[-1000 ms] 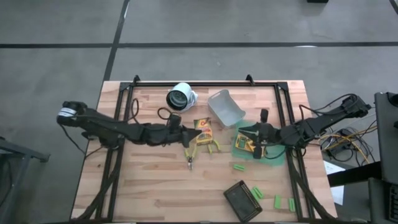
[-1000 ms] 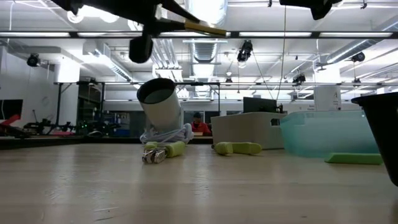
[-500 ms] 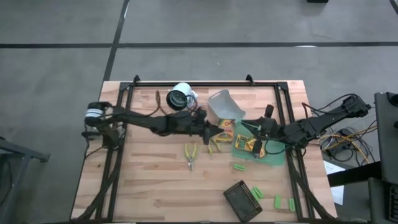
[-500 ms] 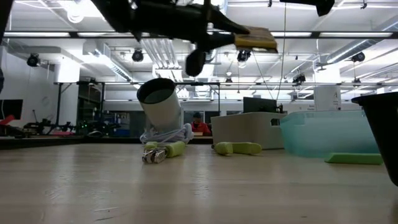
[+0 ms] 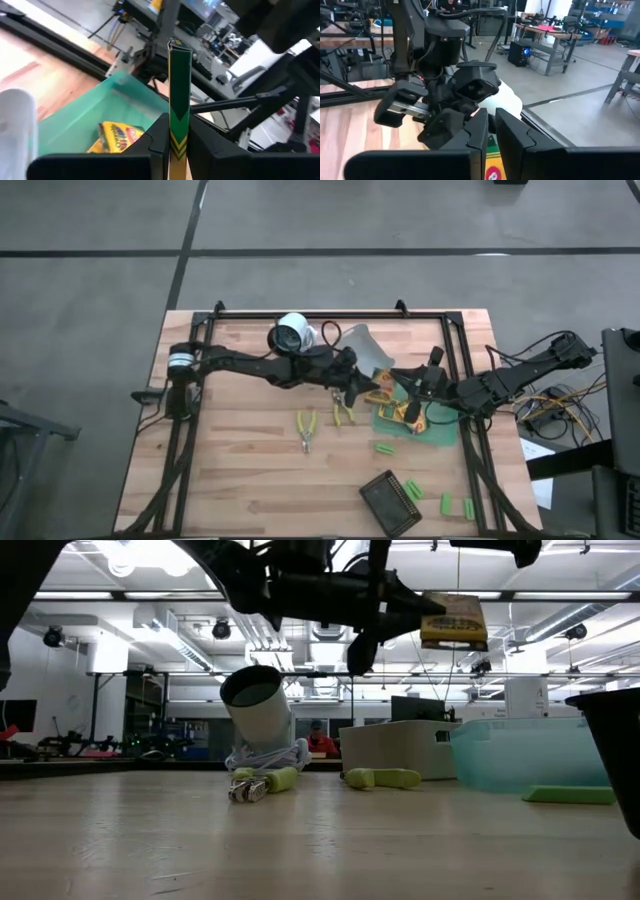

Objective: Pick & Place School Supplies
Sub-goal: Put the yellow crayon box into the green bin

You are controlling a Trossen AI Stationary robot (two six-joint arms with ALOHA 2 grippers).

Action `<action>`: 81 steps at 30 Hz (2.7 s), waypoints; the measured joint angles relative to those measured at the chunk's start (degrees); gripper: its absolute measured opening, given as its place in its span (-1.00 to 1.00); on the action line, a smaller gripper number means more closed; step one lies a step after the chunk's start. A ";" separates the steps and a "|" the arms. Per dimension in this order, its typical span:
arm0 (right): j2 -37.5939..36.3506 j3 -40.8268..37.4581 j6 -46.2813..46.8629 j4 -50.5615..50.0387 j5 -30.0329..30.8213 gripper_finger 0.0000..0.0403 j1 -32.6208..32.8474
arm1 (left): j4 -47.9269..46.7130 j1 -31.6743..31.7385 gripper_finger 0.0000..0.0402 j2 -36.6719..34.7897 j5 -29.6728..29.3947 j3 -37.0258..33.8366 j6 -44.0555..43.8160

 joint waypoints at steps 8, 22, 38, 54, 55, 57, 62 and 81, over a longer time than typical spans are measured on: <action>-0.02 0.00 9.88 -1.58 -0.04 -0.83 0.00 | -1.44 0.55 -0.78 -1.26 0.59 -0.72 4.36; -0.25 0.00 14.32 -0.80 -3.21 -0.83 0.00 | -6.84 2.62 -0.78 -4.87 0.54 -0.79 13.76; -0.74 0.04 14.97 1.39 -3.11 -0.61 0.02 | -7.67 2.64 -0.78 -5.02 0.56 -0.79 14.13; -0.64 0.00 13.22 1.42 -3.06 0.18 0.00 | -7.69 2.64 -0.78 -5.02 0.56 -0.79 14.14; -0.63 0.00 13.25 1.45 -3.06 0.22 0.00 | -7.69 2.64 -0.78 -5.02 0.56 -0.79 14.16; -0.63 0.00 13.25 1.49 -3.06 0.31 0.00 | -7.68 2.64 -0.78 -5.02 0.56 -0.79 14.20; -0.63 0.00 13.57 1.49 -3.07 0.45 0.00 | -7.47 2.64 -0.78 -5.02 0.58 -0.79 14.22; -0.63 0.00 10.19 1.33 -3.19 0.37 0.00 | 2.73 2.81 -0.78 -5.13 8.97 -0.79 22.46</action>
